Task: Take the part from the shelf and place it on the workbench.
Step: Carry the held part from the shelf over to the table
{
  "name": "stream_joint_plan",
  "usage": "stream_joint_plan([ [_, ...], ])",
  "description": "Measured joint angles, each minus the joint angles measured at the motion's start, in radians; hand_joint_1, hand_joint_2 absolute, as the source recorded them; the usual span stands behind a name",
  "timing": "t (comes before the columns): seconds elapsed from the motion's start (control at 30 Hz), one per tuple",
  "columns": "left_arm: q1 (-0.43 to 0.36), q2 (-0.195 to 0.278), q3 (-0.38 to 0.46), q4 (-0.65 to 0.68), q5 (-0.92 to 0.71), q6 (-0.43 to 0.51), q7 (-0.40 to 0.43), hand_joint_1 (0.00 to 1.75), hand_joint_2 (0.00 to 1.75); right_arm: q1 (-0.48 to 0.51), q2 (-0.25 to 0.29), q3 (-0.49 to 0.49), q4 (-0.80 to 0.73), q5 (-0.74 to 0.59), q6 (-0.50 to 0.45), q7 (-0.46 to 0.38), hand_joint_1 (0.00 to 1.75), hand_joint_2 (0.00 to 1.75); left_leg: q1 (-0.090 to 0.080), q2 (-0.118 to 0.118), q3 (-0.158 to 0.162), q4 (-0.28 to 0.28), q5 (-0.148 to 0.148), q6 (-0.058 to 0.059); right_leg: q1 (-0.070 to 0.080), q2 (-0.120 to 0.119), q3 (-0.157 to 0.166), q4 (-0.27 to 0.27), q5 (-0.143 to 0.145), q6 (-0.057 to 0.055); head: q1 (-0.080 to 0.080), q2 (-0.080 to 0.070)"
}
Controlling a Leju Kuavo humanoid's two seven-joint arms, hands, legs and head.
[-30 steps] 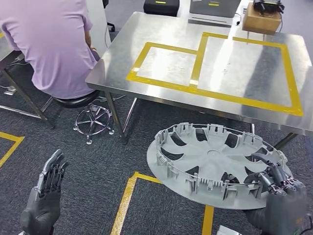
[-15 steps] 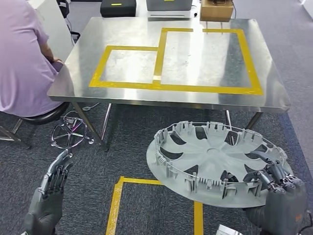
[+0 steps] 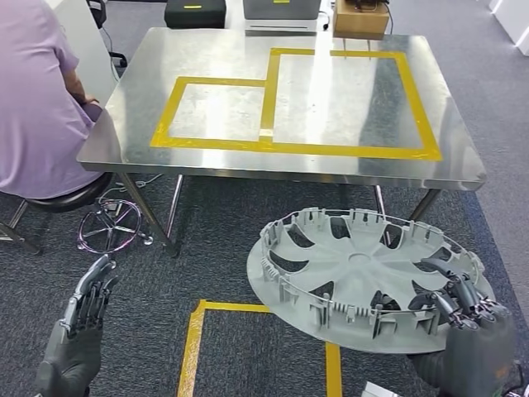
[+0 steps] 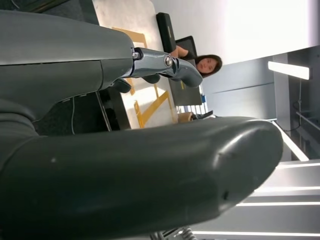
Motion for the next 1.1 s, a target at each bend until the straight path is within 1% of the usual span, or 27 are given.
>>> stream_joint_plan([
  [0.07, 0.002, 0.0, 0.0, 0.0, 0.0, 0.0, 0.0, 0.0, 0.0, 0.004, 0.0, 0.0, 0.0, 0.004, -0.001, 0.0, 1.75, 1.75, -0.001, 0.0, 0.0, 0.001, 0.0, 0.003, -0.001, 0.0, 0.0, 0.0, 0.001, 0.002, 0.0, 0.0],
  [0.17, 0.004, 0.0, 0.0, 0.0, -0.001, -0.002, -0.001, 0.0, 0.0, 0.008, 0.0, 0.0, 0.0, 0.017, -0.002, 0.003, 1.75, 1.75, -0.001, 0.0, 0.0, 0.001, 0.0, 0.003, -0.001, 0.0, 0.0, -0.001, 0.001, 0.004, 0.0, 0.0],
  [0.53, 0.003, 0.001, 0.0, 0.0, -0.003, -0.003, -0.001, 0.0, 0.0, 0.007, 0.0, 0.0, 0.0, 0.034, -0.004, 0.016, 1.75, 1.75, 0.0, 0.0, 0.0, 0.001, 0.0, 0.003, 0.0, 0.0, -0.001, 0.001, 0.001, 0.004, 0.0, 0.0],
  [1.1, 0.003, 0.001, 0.0, 0.0, -0.002, -0.003, 0.003, 0.0, 0.0, 0.005, 0.0, 0.0, 0.0, 0.02, -0.004, 0.019, 1.75, 1.75, 0.001, 0.0, 0.0, 0.001, 0.0, 0.003, 0.001, 0.0, -0.001, 0.001, 0.001, 0.004, 0.0, 0.0],
])
